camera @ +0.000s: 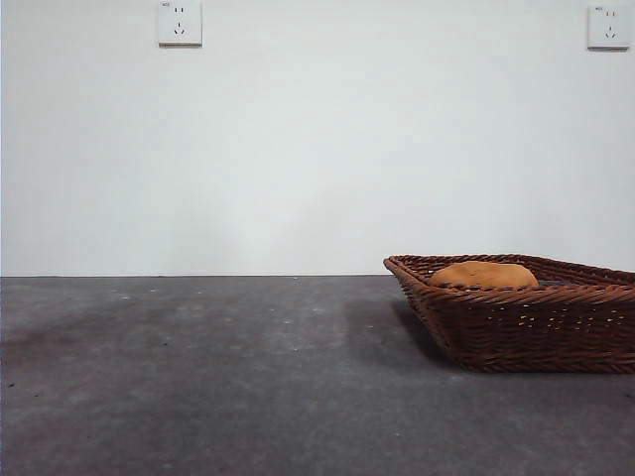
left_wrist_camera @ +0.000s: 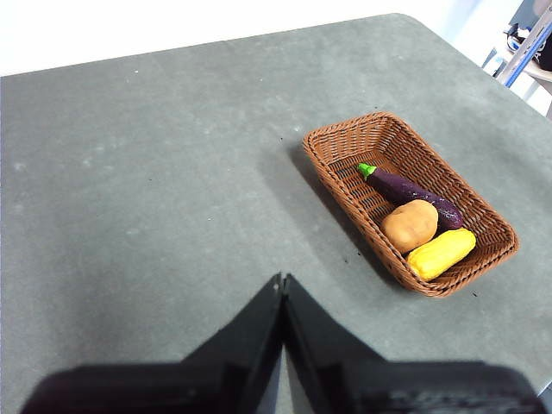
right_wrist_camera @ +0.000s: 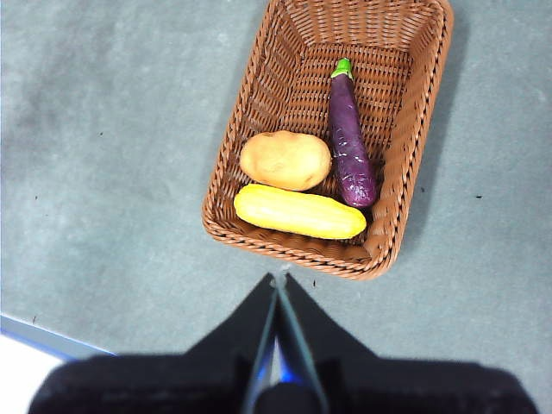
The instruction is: Help me put the vegetables on the table into the basket
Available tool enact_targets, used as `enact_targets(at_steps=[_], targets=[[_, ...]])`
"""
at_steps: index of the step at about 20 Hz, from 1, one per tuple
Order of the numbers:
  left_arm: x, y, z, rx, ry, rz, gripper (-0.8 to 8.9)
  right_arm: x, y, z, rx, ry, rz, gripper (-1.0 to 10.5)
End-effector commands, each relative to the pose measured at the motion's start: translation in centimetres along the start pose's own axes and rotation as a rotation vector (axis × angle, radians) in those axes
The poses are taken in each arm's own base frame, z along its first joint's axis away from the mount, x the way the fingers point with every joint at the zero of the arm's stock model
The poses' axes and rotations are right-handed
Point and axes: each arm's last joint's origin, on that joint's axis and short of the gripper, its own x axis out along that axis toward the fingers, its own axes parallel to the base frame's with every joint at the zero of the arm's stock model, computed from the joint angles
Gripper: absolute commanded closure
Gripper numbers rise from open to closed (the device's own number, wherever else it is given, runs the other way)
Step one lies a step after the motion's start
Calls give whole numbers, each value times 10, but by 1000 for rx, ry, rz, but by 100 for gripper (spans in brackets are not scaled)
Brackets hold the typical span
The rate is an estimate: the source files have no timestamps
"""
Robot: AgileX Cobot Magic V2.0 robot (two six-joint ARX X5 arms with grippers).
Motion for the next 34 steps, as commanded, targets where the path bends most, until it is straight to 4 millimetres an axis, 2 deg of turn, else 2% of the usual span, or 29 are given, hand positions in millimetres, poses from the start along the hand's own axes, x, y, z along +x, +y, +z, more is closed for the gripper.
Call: enact_targets(at_steps=[1, 13, 19, 21, 24, 26, 28, 30, 34], targets=[[0, 0, 0, 11, -1, -1, 816, 1, 0, -2, 16, 22, 5, 945], [3, 2, 0, 11, 5, -1, 816, 1, -1, -2, 17, 25, -24, 945], [7, 4, 9, 64, -65, 5, 816, 1, -1, -2, 17, 28, -49, 946], [3, 7, 10, 109, -80, 96, 816, 1, -2, -2, 17, 28, -50, 946], [-19, 13, 7, 181, -125, 253, 816, 1, -1, -2, 17, 28, -49, 945], [-33, 9, -4, 207, -212, 294, 816, 1, -2, -2, 17, 29, -52, 946], [-38, 9, -25, 253, -336, 355, 816, 1, -2, -2, 17, 29, -59, 946], [-34, 13, -53, 269, -426, 445, 816, 1, -2, -2, 17, 29, -61, 945], [-9, 25, -125, 242, -497, 499, 816, 1, -2, -2, 17, 29, -61, 945]])
